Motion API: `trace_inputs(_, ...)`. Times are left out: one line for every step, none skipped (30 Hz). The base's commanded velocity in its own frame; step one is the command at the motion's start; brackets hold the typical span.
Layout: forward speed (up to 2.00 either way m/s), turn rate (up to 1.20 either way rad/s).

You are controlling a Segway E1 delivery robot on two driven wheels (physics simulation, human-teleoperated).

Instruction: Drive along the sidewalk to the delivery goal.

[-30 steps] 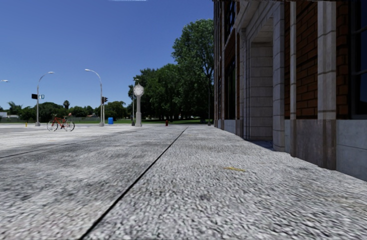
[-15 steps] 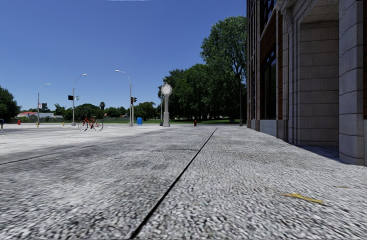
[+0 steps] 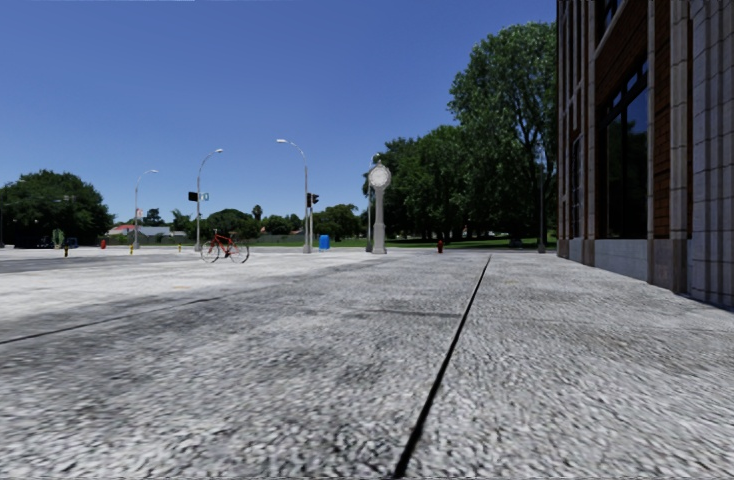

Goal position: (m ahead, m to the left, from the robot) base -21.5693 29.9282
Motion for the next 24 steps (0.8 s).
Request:
trace_inputs(1.99,0.06)
trace_inputs(1.99,0.06)
trace_inputs(1.99,0.06)
trace_inputs(1.99,0.06)
trace_inputs(1.99,0.03)
trace_inputs(1.99,0.0)
trace_inputs(1.99,0.0)
trace_inputs(1.99,0.0)
trace_inputs(1.99,0.0)
trace_inputs(1.99,0.0)
trace_inputs(1.99,0.0)
trace_inputs(1.99,0.0)
trace_inputs(1.99,0.0)
trace_inputs(1.99,0.0)
trace_inputs(1.99,0.0)
trace_inputs(1.99,0.0)
trace_inputs(1.99,0.0)
trace_inputs(1.99,0.0)
trace_inputs(1.99,0.0)
trace_inputs(1.99,0.0)
trace_inputs(1.99,0.0)
trace_inputs(1.99,0.0)
trace_inputs(1.99,0.02)
trace_inputs(1.99,0.02)
